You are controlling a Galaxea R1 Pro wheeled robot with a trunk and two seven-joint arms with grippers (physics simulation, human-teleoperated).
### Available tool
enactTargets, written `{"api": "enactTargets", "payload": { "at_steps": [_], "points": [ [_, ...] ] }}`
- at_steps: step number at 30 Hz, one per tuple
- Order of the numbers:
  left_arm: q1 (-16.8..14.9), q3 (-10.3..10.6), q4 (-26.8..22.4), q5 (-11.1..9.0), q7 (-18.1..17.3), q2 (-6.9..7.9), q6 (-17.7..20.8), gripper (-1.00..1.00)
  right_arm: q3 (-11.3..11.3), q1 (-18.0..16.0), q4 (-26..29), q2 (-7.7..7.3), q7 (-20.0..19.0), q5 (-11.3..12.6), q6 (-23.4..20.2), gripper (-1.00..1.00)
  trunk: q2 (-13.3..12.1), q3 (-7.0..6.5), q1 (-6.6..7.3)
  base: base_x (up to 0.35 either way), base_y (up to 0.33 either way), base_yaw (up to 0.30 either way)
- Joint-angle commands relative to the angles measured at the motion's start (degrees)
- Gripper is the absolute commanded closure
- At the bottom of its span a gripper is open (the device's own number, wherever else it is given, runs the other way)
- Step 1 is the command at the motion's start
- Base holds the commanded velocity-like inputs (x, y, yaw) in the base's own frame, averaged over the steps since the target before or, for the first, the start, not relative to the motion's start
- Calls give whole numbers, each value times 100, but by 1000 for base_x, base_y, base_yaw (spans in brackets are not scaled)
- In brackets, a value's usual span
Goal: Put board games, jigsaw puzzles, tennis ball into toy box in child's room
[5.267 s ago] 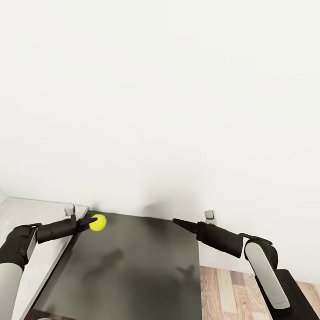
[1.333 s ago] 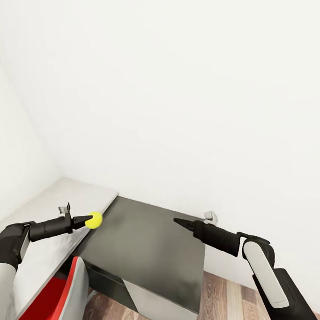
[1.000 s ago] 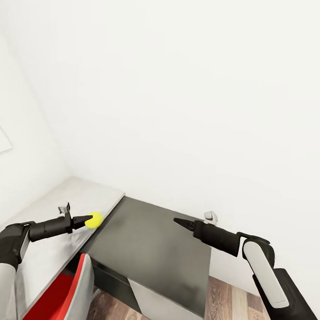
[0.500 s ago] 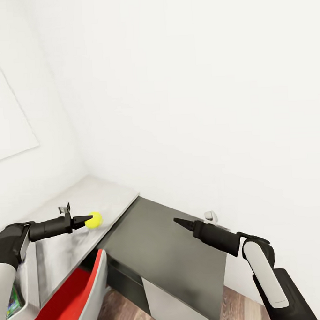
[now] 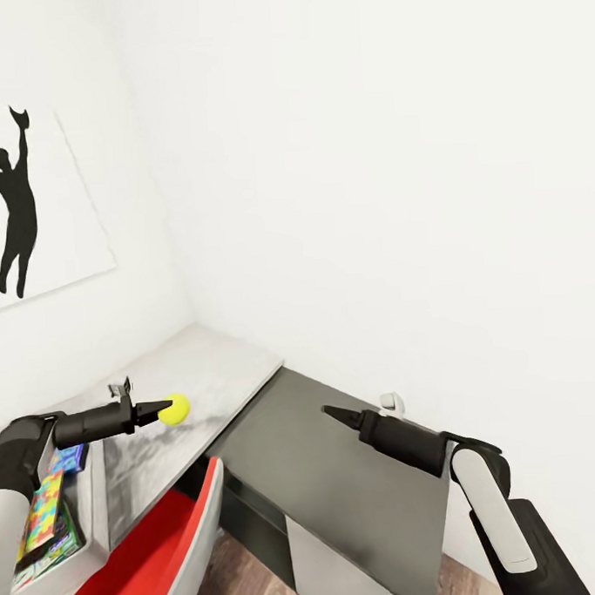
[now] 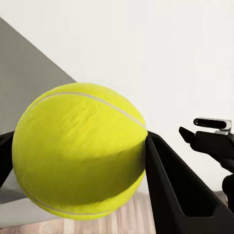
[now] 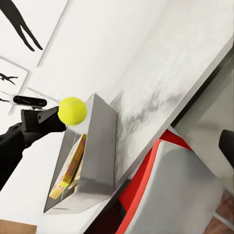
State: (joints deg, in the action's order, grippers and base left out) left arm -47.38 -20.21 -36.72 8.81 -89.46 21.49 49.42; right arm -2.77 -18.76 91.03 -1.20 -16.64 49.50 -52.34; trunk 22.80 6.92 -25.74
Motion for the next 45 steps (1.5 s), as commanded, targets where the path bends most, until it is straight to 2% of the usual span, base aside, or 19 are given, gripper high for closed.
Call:
{"api": "enactTargets", "payload": {
  "at_steps": [1,18,34,43,45],
  "points": [
    [-8,-22,-2,60,-54,-4,32,100,2,-5,3,-3,-35,-37,-14,-100,12,5,-4,0,68,215],
    [-8,-26,-2,60,-54,-4,32,100,-4,-5,3,-3,3,-37,-14,-100,12,-33,-4,0,32,270],
    [-8,-27,-2,60,-54,-4,38,100,-4,-5,1,5,4,-45,-14,-100,12,-33,-4,0,171,285],
    [-8,-27,-2,60,-54,2,36,100,-10,-5,-3,6,8,-46,-1,-100,12,-33,-4,0,196,57],
    [-8,-27,-2,60,-54,1,34,100,-72,-5,-5,6,10,-53,3,-100,12,-33,-4,0,26,2]
  ]
}}
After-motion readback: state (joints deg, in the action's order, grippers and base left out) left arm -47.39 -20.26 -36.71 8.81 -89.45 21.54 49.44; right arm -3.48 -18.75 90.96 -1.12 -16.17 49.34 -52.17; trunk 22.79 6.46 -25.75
